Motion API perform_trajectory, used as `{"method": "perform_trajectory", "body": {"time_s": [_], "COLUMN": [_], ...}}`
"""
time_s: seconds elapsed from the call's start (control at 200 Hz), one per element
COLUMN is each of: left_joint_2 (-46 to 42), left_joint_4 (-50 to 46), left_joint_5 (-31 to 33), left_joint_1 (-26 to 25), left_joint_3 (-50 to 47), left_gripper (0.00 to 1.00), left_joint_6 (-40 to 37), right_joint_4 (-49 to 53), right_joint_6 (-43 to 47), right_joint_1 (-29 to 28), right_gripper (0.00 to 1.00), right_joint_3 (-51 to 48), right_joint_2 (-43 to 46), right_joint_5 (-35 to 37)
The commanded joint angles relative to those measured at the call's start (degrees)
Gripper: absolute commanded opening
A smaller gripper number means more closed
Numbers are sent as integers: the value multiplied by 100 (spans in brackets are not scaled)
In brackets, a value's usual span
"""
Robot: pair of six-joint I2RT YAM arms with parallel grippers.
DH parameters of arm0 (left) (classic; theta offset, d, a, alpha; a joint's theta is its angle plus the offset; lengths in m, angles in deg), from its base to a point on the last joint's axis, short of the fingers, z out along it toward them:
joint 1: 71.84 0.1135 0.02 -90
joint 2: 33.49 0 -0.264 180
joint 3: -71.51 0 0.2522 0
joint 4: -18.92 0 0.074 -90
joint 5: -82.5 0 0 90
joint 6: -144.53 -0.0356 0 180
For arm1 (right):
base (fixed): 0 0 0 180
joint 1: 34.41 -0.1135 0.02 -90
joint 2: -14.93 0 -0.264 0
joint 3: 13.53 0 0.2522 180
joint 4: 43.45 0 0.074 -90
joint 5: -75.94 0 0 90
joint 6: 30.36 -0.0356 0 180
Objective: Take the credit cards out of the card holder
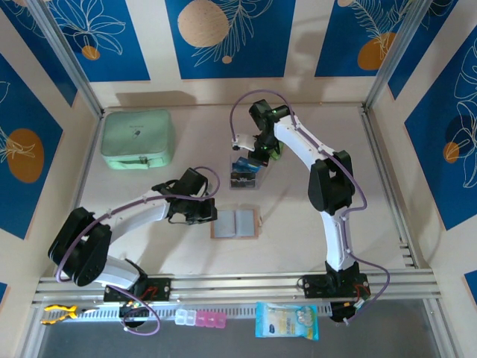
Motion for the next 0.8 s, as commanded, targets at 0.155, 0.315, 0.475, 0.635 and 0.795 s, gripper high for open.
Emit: {"method": "perform_trajectory", "body": {"time_s": [0.155, 0.315, 0.475, 0.635, 0.795], "left_joint_2": [-107, -105, -105, -94, -80], "left_joint_4": [-125, -117, -122, -142, -109], "left_joint_5": [39, 29, 49, 47, 40], "left_joint_1": [69, 63, 81, 109, 132], "left_joint_3": [173, 131, 109, 94, 58], "left_gripper": [6, 6, 6, 6, 6], "left_joint_6": [-75, -84, -86, -93, -75], "right_joint_4": [272, 225, 137, 88, 53], "right_joint_6": [113, 141, 168, 191, 183], "right_joint_1": [18, 18, 19, 19, 21], "right_gripper": [0, 0, 0, 1, 8], "right_joint_3": [408, 487, 499, 481, 435], "right_joint_2": [41, -53, -262, -440, -495], "right_joint_5": [-94, -22, 5, 1, 16]}}
